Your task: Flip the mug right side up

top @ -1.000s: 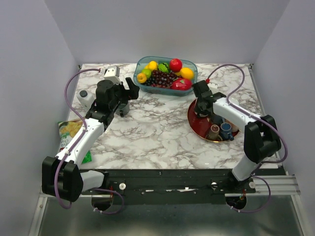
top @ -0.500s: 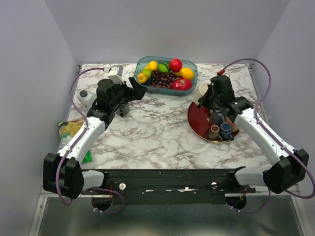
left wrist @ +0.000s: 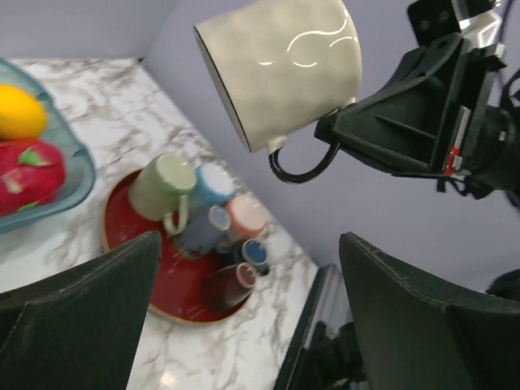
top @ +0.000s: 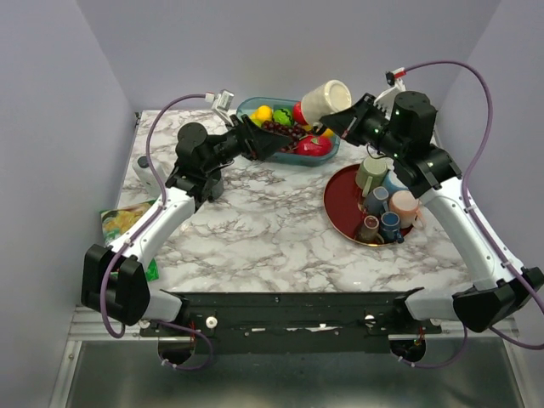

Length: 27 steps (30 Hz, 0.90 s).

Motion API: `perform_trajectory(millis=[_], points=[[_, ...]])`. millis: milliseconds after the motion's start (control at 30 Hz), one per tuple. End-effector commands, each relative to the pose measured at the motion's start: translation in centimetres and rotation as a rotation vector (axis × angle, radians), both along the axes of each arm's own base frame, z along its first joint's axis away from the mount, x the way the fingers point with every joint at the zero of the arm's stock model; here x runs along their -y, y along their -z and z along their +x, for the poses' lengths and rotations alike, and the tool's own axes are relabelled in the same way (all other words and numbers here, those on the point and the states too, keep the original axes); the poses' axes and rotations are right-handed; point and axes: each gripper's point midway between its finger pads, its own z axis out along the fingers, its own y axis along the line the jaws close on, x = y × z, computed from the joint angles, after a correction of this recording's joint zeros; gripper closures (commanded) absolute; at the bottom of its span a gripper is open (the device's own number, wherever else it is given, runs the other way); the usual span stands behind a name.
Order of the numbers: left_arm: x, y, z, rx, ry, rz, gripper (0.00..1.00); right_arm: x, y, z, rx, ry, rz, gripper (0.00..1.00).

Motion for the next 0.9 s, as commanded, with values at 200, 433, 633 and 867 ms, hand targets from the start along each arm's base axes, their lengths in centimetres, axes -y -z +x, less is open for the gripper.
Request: perform_trajectory(millis=[200,433,633,867], points=[[1.9,-11.1,-3.5,0.02,0.297,-0.458,0.01,-3.7,-12.4,-3.0,0.294,-0.269,0.3,0.99],[2.1,-14.7,-3.5,-0.058,0.353,-0.621,0.01,-4.1,-13.9,-4.1,0.342,-0.327,0.351,0.99],[2.5,-15.3,-3.5,-0.142,0.393,-0.681,0.09,-4.4,-13.7,-4.5,0.352,-0.358,0.377,0.99],[3.1,-14.0,-3.0,-0.189,0.375,-0.668,0.14,-4.7,-12.3,-4.0,0.316,-0.359,0.375,0.99]])
